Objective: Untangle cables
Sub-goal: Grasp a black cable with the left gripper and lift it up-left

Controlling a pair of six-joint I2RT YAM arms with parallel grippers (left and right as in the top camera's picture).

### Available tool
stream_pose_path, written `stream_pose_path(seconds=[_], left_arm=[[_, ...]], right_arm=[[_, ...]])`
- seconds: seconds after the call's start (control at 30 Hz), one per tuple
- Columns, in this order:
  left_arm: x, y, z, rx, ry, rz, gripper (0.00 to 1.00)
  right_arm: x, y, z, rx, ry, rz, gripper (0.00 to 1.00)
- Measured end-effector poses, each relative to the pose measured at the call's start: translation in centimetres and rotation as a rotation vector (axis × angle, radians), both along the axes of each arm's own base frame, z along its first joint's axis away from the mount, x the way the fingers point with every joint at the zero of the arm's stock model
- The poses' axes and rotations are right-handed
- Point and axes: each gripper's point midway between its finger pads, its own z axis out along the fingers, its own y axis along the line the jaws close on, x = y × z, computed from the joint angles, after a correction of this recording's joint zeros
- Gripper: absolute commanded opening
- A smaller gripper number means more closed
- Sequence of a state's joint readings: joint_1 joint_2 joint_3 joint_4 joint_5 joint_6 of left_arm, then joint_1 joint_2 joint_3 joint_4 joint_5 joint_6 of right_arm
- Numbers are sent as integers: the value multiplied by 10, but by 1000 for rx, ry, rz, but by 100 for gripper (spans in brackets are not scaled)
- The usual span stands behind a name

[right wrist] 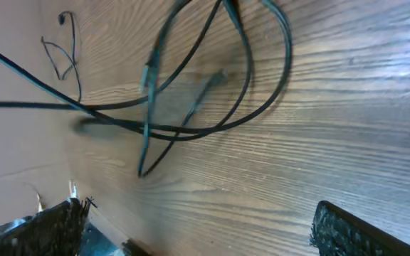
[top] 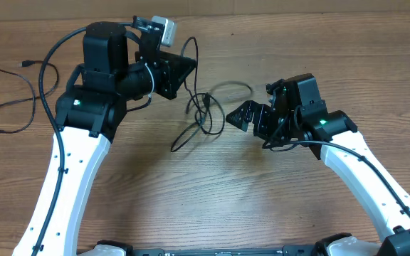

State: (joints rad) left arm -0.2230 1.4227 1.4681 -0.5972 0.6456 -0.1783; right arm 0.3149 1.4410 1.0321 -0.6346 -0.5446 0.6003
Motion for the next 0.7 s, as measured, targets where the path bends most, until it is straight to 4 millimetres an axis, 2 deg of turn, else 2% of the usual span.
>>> stream_pose_path(seconds=[0.27,0.33,0.4,0.6,0.7], left_arm=[[-18,-32,-1,-34,61,-46,4],[-18,-36,2,-44,58,-46,4],[-15,-39,9,-66,38,-42,4],[-15,-39,48,-145,-71,-26,4],[-24,-36,81,-188,-174,-29,4]], right_arm=[[0,-1,0,6,19,-21,100],[1,-2,0,7,22,-31,93],[2,-3,0,15,40,-53,92],[2,-2,-9,58,191,-194,93],[5,-4,-29,37,277,-266,93]])
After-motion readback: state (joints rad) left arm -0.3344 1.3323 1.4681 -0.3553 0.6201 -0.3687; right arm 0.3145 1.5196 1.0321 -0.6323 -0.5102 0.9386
